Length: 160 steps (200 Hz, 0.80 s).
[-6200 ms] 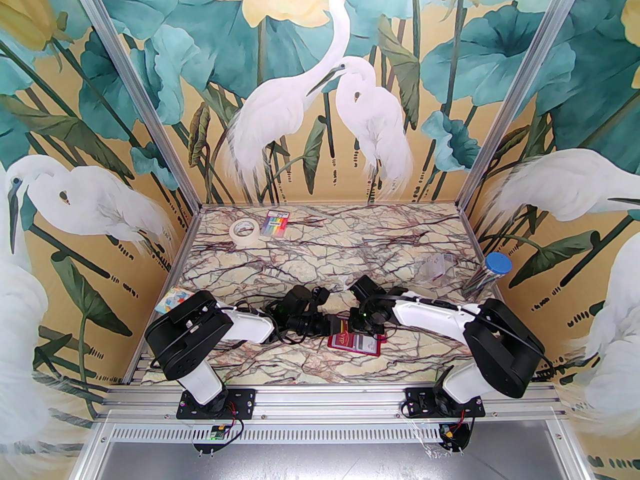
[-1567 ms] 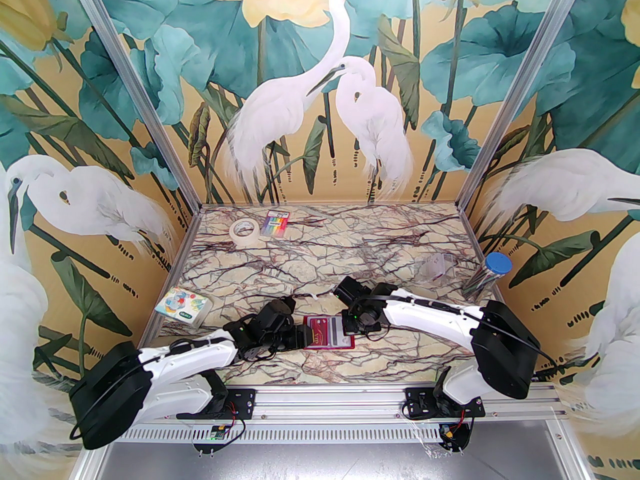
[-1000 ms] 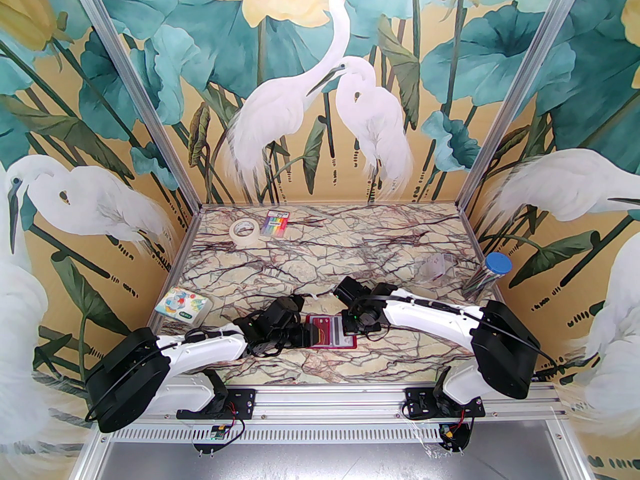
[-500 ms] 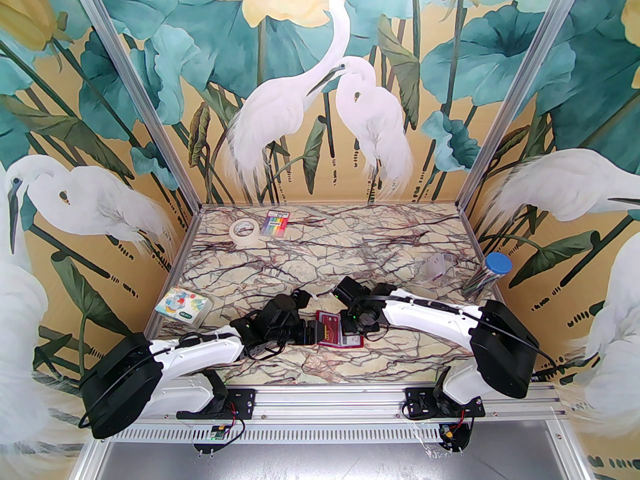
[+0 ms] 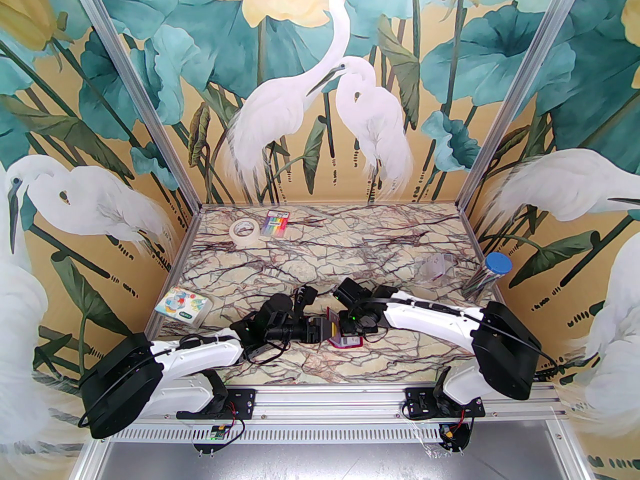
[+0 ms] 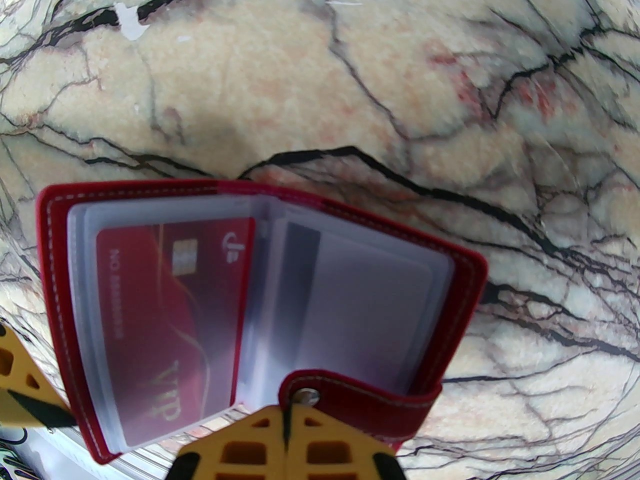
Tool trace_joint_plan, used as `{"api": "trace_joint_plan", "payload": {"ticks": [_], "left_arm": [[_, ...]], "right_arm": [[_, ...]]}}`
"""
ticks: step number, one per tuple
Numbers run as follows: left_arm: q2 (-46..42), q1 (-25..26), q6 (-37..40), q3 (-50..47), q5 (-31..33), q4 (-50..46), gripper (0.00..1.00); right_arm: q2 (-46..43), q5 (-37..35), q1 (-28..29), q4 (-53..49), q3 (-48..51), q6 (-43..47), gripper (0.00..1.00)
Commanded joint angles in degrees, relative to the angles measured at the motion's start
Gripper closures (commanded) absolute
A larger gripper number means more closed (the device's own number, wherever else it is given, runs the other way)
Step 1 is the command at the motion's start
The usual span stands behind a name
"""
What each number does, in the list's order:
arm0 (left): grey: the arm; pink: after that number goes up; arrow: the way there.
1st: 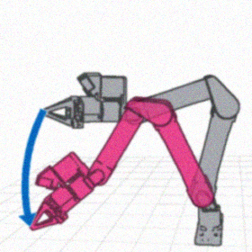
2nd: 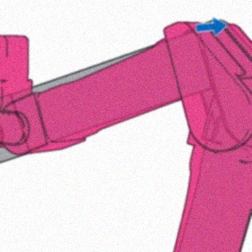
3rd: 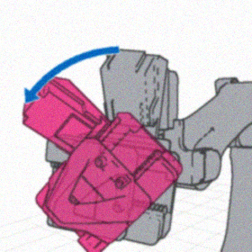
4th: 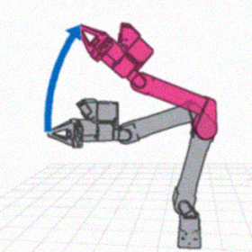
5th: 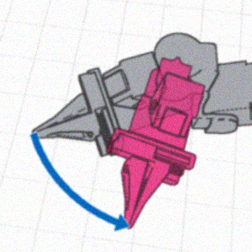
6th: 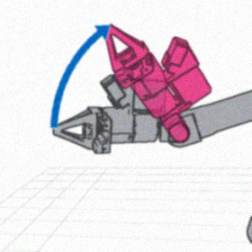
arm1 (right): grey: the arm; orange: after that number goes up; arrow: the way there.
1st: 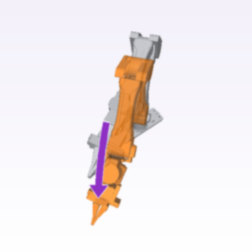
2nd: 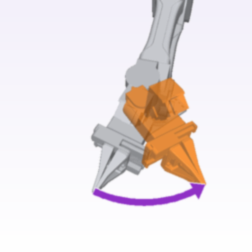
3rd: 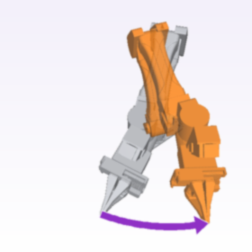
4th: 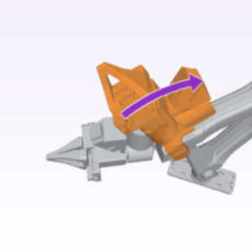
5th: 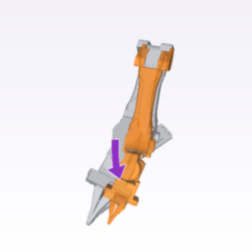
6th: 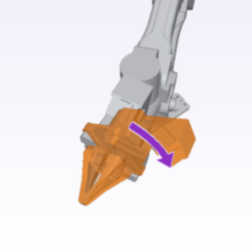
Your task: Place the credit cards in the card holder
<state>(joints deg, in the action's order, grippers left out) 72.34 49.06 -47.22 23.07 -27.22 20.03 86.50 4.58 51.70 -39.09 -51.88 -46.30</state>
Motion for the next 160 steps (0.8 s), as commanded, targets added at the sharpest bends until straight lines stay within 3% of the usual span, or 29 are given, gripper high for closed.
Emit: {"api": "trace_joint_plan", "payload": {"ticks": [1, 160], "left_arm": [[1.87, 0.77, -1.02, 0.72, -2.04, 3.88, 0.41], [18.44, 4.38, -2.83, 6.99, -3.00, 12.71, 0.46]], "right_arm": [[-2.15, 0.87, 0.36, 1.24, 1.26, -0.94, 1.00], [-12.28, -4.84, 0.42, -6.82, 6.78, -2.03, 1.00]]}}
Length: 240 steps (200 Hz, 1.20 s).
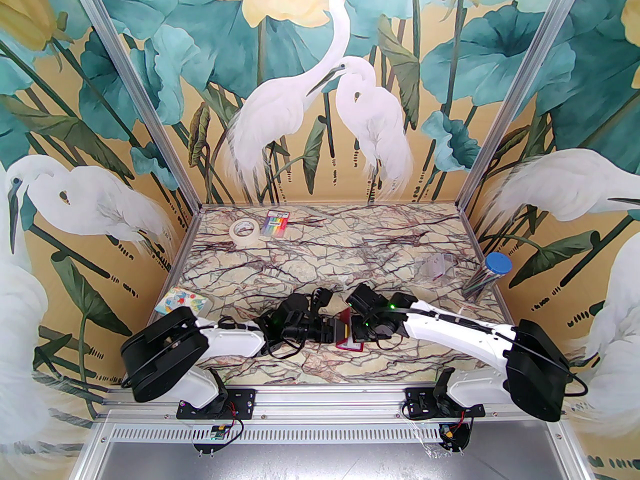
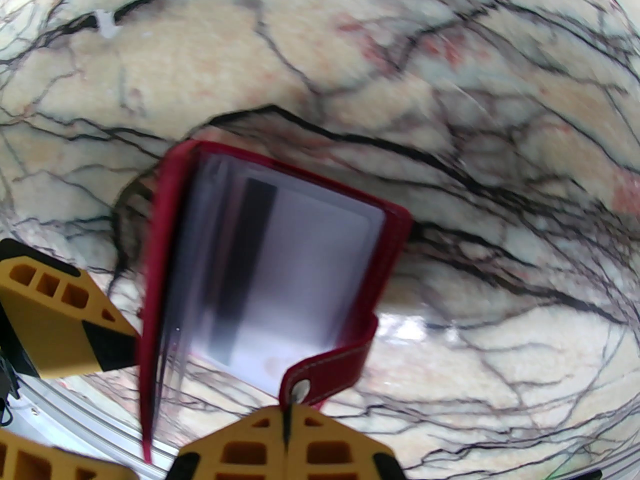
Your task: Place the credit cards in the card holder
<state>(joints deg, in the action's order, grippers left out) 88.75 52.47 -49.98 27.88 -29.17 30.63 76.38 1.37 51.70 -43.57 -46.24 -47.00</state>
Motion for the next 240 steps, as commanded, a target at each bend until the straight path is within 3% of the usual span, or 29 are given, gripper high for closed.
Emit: {"api": "trace_joint_plan", "payload": {"ticks": [1, 41, 147, 240], "left_arm": [[2.12, 1.02, -0.06, 2.22, -1.06, 2.09, 0.46], [5.38, 2.45, 0.32, 4.17, -0.38, 1.50, 0.50], [9.06, 3.22, 0.58, 6.94, 1.59, -4.77, 0.87], [12.09, 4.53, 1.89, 11.24, 4.48, -12.51, 0.97]], "right_arm": [[-2.22, -1.67, 0.42, -2.41, 1.19, -1.34, 1.00], [-3.59, -3.44, 0.24, -5.00, 2.01, -2.20, 1.00], [-7.05, -2.93, -1.86, -4.21, 3.81, -2.61, 1.00], [-4.51, 2.54, -4.19, 2.18, 3.22, 0.58, 1.00]]}}
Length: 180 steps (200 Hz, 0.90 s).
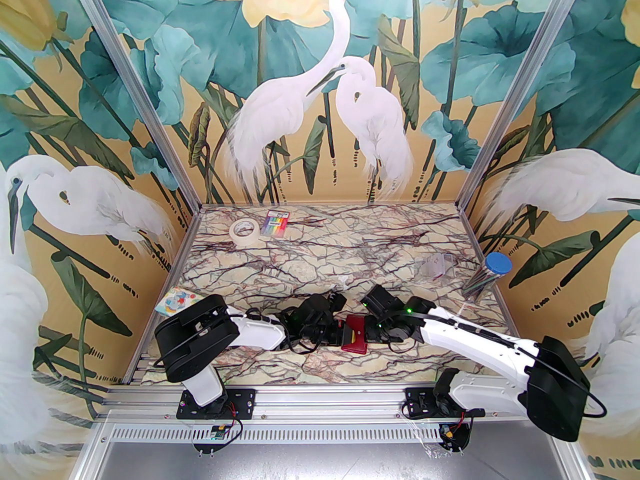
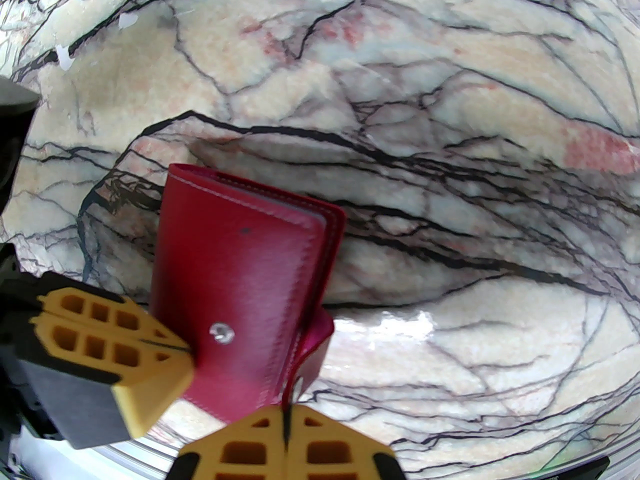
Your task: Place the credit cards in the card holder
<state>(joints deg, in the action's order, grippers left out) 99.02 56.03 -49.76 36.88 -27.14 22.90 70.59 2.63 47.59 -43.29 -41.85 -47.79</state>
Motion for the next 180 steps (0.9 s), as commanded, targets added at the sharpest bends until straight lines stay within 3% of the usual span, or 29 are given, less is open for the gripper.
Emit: {"api": "trace_joint_plan", "payload": {"ticks": [1, 94, 148, 180], "left_arm": [[1.80, 1.03, 1.67, 2.32, 2.49, -4.91, 0.97], [1.44, 1.58, 1.53, 2.93, 5.41, -8.45, 1.00], [0.05, 1.61, 2.29, 2.86, 3.40, -7.24, 1.00], [-4.59, 1.62, 4.41, 1.83, 3.40, -8.76, 0.87]], "right_arm": [[1.38, 1.34, -0.11, 1.94, -1.16, 1.42, 1.00], [7.14, 3.20, -0.74, 6.05, -1.31, 2.06, 1.00], [7.55, 3.94, -1.36, 7.82, -1.29, 2.01, 1.00], [6.78, 4.04, -1.62, 8.14, -0.30, 1.72, 1.00]]}}
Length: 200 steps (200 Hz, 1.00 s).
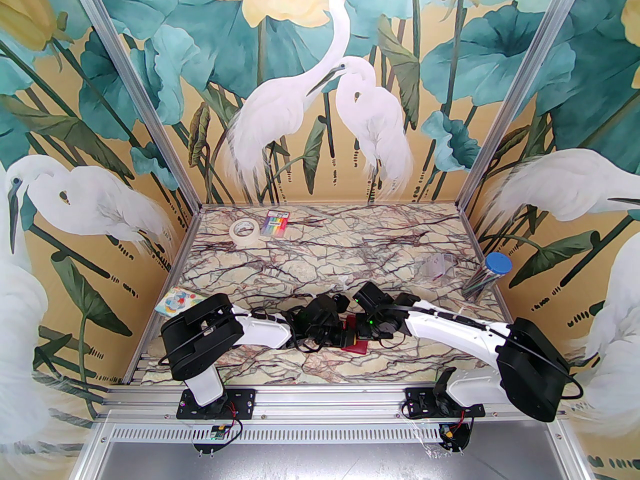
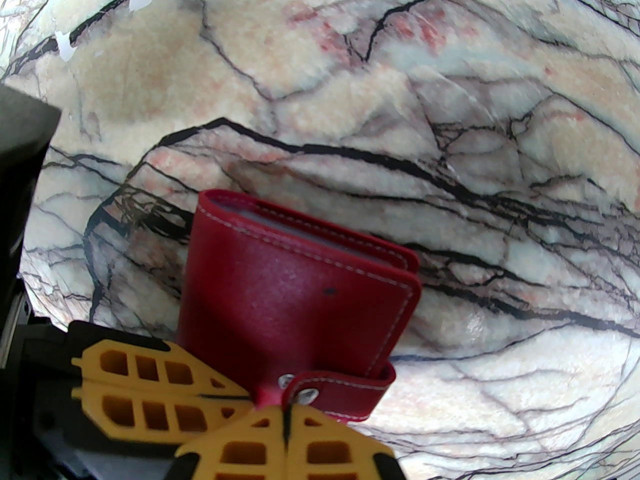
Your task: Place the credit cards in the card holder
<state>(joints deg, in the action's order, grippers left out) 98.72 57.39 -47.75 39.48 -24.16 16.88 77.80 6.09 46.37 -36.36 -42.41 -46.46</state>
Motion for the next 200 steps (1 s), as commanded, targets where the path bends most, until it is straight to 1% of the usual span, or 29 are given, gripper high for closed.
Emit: {"api": "trace_joint_plan", "payload": {"ticks": [1, 13, 39, 55, 61, 77, 95, 114, 144, 200], "left_arm": [[-4.43, 0.22, 2.44, -0.84, 0.43, -2.83, 0.87], [-6.27, 0.23, 3.30, -1.46, 0.27, -3.66, 0.85], [-9.87, 0.18, 5.02, -2.37, 0.77, -6.45, 0.78], [-11.37, 0.11, 6.05, -2.10, 2.38, -9.55, 0.77], [-11.53, 0.10, 6.30, -1.82, 3.27, -10.92, 0.78], [-11.18, -0.42, 6.48, -0.78, 5.09, -15.02, 0.85], [-10.07, -1.51, 5.79, -0.94, 4.73, -15.42, 0.90], [-8.46, -2.59, 5.30, -1.27, 3.54, -14.29, 0.91], [-6.02, -2.98, 5.17, -1.36, 1.72, -11.23, 0.90], [-2.35, -2.98, 5.38, 0.50, 0.43, -10.99, 0.90]], "right_arm": [[-0.45, 0.59, -0.40, 1.21, 0.29, 0.39, 1.00], [-0.71, 0.82, -0.49, 1.46, 0.63, 0.31, 1.00], [-0.81, 1.11, -0.49, 1.84, 1.09, 0.30, 1.00], [-0.88, 1.24, -0.48, 2.00, 1.24, 0.17, 1.00], [-0.90, 1.29, -0.49, 2.16, 1.20, 0.14, 1.00], [-1.05, 1.37, -0.49, 2.16, 1.20, 0.20, 1.00], [-1.16, 1.44, -0.43, 2.07, 1.23, 0.43, 1.00], [-1.09, 1.72, -0.58, 2.13, 1.13, 0.75, 1.00], [-0.57, 2.30, -0.72, 2.01, 0.55, 1.45, 1.00], [1.60, 3.37, -0.89, 1.84, -0.72, 2.69, 1.00]]}}
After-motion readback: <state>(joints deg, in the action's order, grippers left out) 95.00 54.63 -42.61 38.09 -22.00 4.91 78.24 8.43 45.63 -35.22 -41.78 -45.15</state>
